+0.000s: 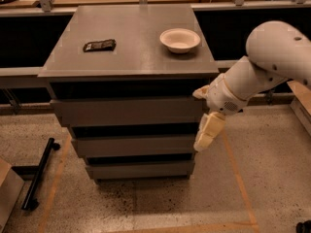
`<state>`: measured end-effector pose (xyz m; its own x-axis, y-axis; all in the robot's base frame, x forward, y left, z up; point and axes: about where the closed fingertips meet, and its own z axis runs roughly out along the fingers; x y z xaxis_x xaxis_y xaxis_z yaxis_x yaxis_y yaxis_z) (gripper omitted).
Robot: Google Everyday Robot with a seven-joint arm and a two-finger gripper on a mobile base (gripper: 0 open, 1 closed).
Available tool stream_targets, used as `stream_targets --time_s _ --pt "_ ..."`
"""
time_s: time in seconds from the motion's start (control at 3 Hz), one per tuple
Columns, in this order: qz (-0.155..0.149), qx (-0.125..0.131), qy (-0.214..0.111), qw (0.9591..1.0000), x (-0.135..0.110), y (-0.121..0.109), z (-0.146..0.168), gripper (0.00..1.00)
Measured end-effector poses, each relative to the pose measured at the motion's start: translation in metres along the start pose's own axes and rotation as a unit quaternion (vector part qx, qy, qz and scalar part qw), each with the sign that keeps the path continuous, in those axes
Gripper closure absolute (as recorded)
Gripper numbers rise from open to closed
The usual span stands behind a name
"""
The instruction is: Open middle drawer
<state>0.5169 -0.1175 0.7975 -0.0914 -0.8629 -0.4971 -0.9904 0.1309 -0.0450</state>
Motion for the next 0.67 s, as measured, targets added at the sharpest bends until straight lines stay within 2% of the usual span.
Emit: stream_targets --time_s 0.33,0.67 --pt "-0.011 -0.003 -0.02 0.9997 0.007 -0.02 0.039 0.0" --pt "-0.008 -0.001 -0.036 0.9993 0.019 -0.042 0.076 0.0"
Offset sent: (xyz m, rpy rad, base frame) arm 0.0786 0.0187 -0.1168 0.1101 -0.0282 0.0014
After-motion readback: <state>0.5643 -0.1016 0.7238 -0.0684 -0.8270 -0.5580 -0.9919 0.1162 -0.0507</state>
